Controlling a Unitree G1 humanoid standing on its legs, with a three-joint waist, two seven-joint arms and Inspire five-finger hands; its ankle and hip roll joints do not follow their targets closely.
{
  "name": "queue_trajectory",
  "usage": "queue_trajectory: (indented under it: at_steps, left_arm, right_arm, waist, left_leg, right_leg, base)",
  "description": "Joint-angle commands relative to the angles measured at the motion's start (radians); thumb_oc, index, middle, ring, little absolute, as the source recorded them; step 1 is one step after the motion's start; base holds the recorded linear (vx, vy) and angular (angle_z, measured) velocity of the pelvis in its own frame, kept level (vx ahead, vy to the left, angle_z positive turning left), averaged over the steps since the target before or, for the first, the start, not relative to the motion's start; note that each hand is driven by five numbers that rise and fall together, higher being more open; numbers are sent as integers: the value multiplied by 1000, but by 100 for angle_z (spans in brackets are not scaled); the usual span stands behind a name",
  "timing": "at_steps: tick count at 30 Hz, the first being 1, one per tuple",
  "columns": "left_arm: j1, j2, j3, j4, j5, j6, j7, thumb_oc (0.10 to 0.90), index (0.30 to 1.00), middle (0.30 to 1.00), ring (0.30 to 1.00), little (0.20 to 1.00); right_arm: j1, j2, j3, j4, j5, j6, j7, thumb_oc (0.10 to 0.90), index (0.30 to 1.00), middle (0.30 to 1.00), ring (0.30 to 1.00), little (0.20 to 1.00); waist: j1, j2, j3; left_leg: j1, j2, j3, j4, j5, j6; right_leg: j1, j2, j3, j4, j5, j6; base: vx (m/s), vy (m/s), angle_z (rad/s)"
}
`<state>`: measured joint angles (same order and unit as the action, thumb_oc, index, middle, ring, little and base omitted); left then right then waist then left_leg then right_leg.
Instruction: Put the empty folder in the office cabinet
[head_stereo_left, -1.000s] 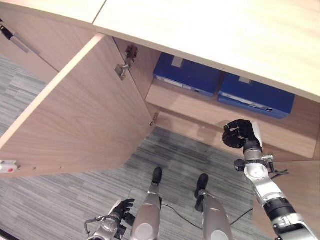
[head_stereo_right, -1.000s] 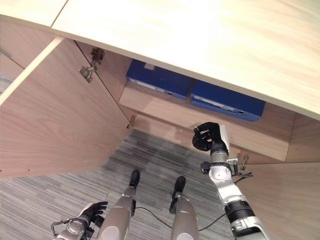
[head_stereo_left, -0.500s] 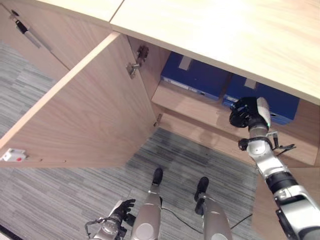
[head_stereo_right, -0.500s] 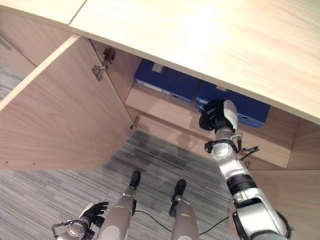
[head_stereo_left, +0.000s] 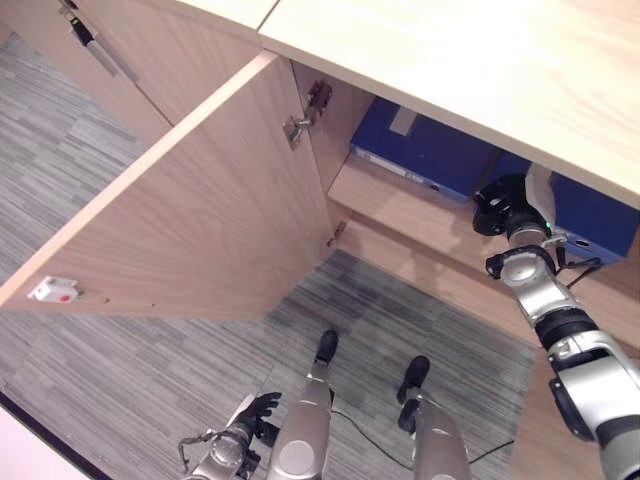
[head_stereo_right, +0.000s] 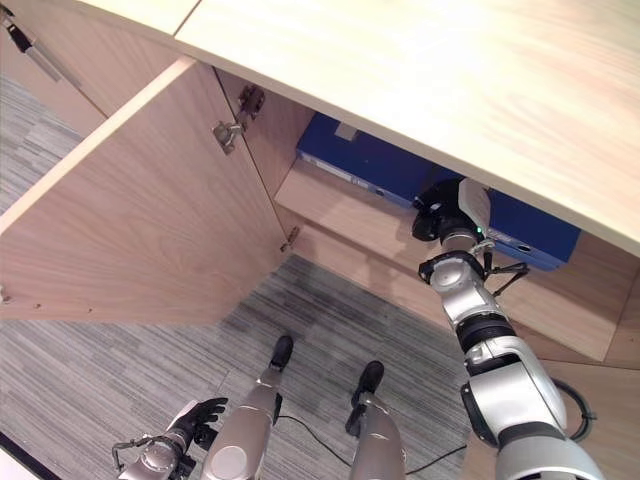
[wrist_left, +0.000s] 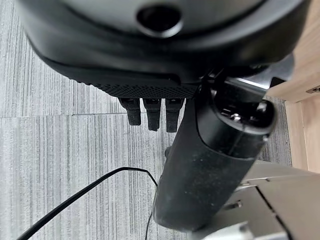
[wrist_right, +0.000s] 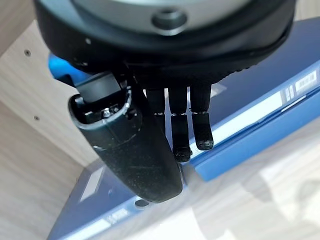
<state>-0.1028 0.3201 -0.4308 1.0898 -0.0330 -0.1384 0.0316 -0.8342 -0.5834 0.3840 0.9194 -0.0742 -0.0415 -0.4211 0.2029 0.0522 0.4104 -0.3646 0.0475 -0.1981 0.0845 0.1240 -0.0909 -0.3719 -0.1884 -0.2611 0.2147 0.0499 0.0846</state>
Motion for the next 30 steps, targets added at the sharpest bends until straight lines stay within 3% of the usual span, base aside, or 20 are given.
queue_trajectory:
  at_steps: [1, 16, 30]
  left_arm:
    - [40, 4, -40, -3, -6, -17, -1, 800, 900, 900, 900, 900]
    - [35, -7, -48, -13, -20, -15, 5, 800, 900, 900, 900, 900]
    - [21, 9, -61, -1, -24, -18, 14, 800, 900, 900, 900, 900]
  right_arm:
    - [-111, -79, 15, -6, 21, -39, -39, 400, 300, 300, 300, 300]
    - [-46, -17, 6, 57, 29, -33, -34, 400, 300, 300, 300, 300]
    - [-191, -71, 61, 190, 44, -13, -38, 400, 300, 300, 300, 300]
  waist:
    - [5, -2, -15]
    - [2, 19, 9]
    - [6, 38, 47]
  left_leg:
    - [-2, 26, -41, -10, -70, -23]
    - [-14, 16, -47, -4, -72, -17]
    - [-46, 7, -39, 11, -65, -20]
  right_leg:
    - [21, -43, 53, 102, -142, 66]
    - [2, -48, 52, 127, -156, 63]
    - [-40, -50, 61, 142, -149, 64]
  base:
    - [0, 0, 0]
    - [1, 3, 3]
    - [1, 0, 0]
